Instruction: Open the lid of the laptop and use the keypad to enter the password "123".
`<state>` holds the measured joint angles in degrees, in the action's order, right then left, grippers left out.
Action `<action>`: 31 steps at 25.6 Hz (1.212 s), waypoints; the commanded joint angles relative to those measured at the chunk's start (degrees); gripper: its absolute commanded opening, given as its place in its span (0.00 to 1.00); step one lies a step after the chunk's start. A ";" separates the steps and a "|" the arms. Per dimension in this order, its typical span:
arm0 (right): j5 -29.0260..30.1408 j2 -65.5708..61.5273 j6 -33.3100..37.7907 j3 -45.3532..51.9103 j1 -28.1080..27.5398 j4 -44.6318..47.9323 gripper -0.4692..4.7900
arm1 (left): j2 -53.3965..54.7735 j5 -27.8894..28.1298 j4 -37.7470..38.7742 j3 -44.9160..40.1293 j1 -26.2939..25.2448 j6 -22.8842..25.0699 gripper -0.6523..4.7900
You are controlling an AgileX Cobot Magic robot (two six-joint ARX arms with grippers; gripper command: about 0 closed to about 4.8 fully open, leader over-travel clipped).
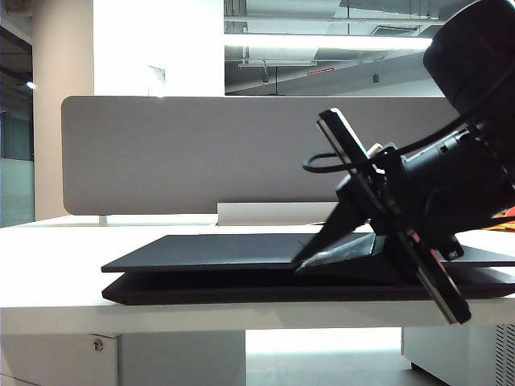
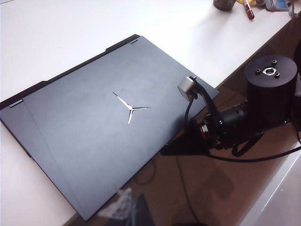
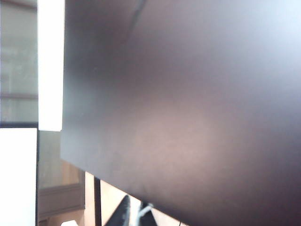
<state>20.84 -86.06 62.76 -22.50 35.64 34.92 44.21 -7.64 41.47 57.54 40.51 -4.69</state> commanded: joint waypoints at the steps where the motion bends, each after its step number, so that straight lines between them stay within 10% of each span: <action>1: -1.22 1.44 -1.57 -0.92 -0.28 7.34 0.16 | -0.07 1.22 0.26 0.20 0.07 0.22 0.11; 31: 2.12 10.47 -20.98 -21.90 -6.80 -19.30 0.07 | 0.17 1.42 4.24 0.07 0.04 1.51 0.11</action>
<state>23.73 -75.75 42.11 -43.53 29.39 13.67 44.38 -6.37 46.15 57.45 40.51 -3.64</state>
